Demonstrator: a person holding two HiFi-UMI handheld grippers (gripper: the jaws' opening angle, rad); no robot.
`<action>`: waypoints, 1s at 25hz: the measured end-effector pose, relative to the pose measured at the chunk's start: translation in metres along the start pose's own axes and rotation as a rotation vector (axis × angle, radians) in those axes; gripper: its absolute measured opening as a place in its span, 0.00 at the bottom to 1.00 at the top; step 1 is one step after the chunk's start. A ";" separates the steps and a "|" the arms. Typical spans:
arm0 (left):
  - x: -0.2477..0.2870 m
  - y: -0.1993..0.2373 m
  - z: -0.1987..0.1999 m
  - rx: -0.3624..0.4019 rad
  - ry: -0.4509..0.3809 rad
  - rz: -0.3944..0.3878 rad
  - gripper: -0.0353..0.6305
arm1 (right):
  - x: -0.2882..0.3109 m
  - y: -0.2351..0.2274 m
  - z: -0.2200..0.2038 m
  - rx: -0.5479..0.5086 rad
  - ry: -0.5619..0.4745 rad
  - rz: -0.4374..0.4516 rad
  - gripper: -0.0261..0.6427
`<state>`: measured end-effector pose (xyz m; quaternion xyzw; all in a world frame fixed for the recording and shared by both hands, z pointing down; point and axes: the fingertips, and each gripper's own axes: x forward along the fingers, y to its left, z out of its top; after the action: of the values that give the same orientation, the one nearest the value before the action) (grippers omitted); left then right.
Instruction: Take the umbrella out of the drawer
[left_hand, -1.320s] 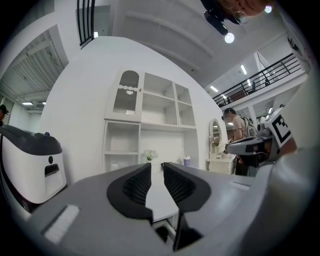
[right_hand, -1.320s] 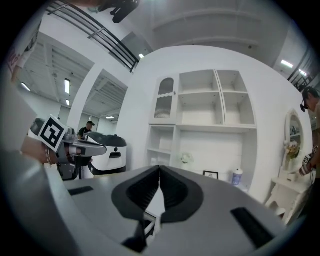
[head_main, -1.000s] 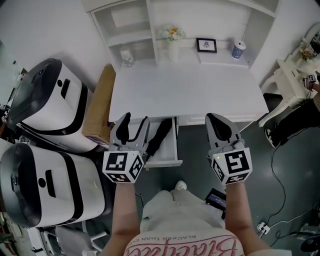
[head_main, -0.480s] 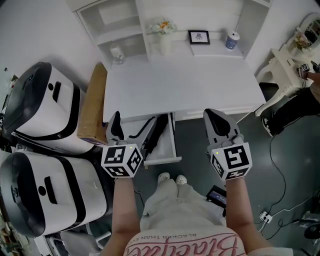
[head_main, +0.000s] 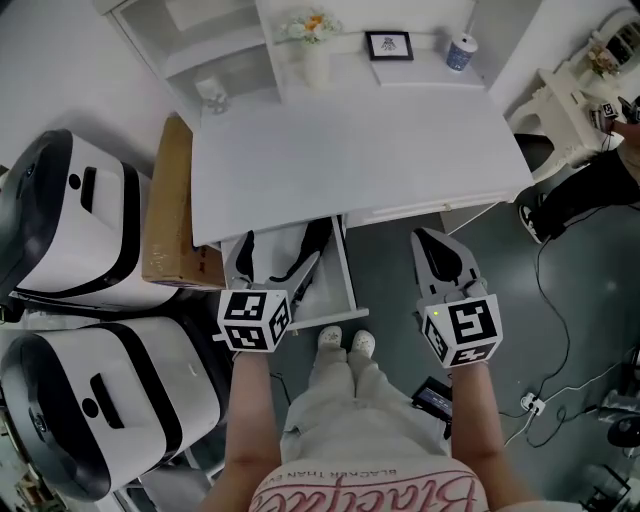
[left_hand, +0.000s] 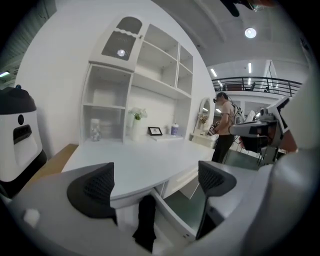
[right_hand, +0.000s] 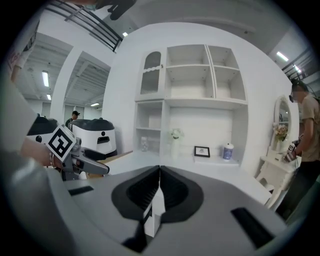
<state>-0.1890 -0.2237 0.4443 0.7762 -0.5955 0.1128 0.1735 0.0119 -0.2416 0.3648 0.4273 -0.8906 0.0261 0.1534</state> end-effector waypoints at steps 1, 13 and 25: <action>0.005 0.002 -0.010 0.003 0.029 -0.007 0.84 | 0.003 0.001 -0.006 0.009 0.014 -0.006 0.05; 0.054 0.010 -0.114 -0.005 0.332 -0.099 0.83 | 0.035 0.011 -0.062 0.091 0.138 -0.029 0.05; 0.096 0.020 -0.189 0.007 0.541 -0.124 0.82 | 0.051 0.017 -0.110 0.140 0.231 -0.022 0.05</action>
<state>-0.1766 -0.2366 0.6567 0.7535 -0.4785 0.3071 0.3302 -0.0036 -0.2493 0.4858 0.4410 -0.8582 0.1357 0.2251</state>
